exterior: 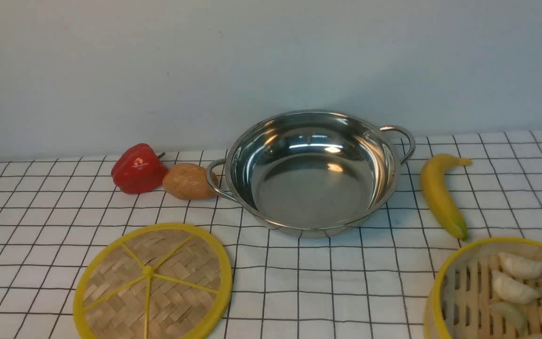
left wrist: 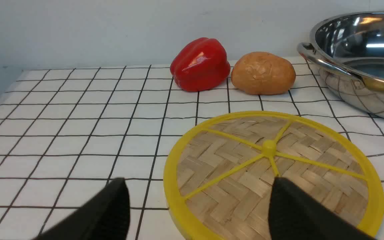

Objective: Place the steamer in the pot on the white tablecloth, and put the lid on the steamer.
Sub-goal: 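Reach for and grasp the rim of the bamboo steamer holding the buns with the right gripper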

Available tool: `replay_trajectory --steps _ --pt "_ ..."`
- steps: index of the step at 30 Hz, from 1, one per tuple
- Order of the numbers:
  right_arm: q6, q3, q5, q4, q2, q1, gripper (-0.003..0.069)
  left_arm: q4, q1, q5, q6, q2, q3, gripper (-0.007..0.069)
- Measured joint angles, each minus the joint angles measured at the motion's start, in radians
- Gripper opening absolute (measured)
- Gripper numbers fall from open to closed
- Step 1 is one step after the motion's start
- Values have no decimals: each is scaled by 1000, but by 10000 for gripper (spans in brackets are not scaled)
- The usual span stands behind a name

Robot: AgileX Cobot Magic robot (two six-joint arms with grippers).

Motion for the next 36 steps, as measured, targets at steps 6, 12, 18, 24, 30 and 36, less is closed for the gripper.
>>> replay_trajectory --steps 6,12,18,24,30,36 --pt "0 0 0 0 0 0 243 0 0 0 0 0 0 515" --pt "0 0 0 0 0 0 243 0 0 0 0 0 0 515" --pt "0 0 0 0 0 0 243 0 0 0 0 0 0 515" --pt "0 0 0 0 0 0 243 0 0 0 0 0 0 515" --pt "5 0 -7 -1 0 0 243 0 0 0 0 0 0 515" --pt "21 -56 -67 80 -1 0 243 0 0 0 0 0 0 515"
